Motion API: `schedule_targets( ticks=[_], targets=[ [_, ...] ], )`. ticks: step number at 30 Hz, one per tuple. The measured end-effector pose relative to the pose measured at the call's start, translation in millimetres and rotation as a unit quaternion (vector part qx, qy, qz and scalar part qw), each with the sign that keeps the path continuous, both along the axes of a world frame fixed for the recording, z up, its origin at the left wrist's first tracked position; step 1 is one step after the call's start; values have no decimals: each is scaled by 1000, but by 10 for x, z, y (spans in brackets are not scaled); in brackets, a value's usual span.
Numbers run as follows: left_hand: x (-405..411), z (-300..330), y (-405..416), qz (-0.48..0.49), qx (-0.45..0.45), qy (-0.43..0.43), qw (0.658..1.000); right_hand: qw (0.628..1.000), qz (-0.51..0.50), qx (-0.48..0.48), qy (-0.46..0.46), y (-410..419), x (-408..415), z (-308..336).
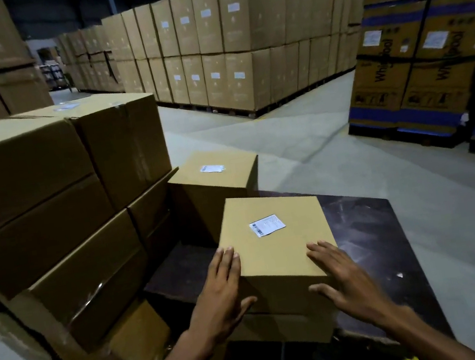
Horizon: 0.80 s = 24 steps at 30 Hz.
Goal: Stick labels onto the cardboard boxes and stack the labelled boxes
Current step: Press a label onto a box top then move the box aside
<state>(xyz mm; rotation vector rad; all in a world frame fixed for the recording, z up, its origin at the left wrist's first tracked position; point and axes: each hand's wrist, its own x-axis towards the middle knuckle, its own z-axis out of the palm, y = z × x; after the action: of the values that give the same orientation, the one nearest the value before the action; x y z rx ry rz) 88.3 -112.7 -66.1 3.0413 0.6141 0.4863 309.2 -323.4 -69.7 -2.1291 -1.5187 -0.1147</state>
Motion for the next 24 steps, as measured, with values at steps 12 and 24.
schedule_targets(
  ticks=[12,24],
  targets=[
    [1147,41,-940,-10,-49,2,999,995,-97,-17,-15,-987,793,-38],
    [1657,84,-507,-13,-8,29,999,993,-113,-37,-10,-571,1289,-10]
  ],
)
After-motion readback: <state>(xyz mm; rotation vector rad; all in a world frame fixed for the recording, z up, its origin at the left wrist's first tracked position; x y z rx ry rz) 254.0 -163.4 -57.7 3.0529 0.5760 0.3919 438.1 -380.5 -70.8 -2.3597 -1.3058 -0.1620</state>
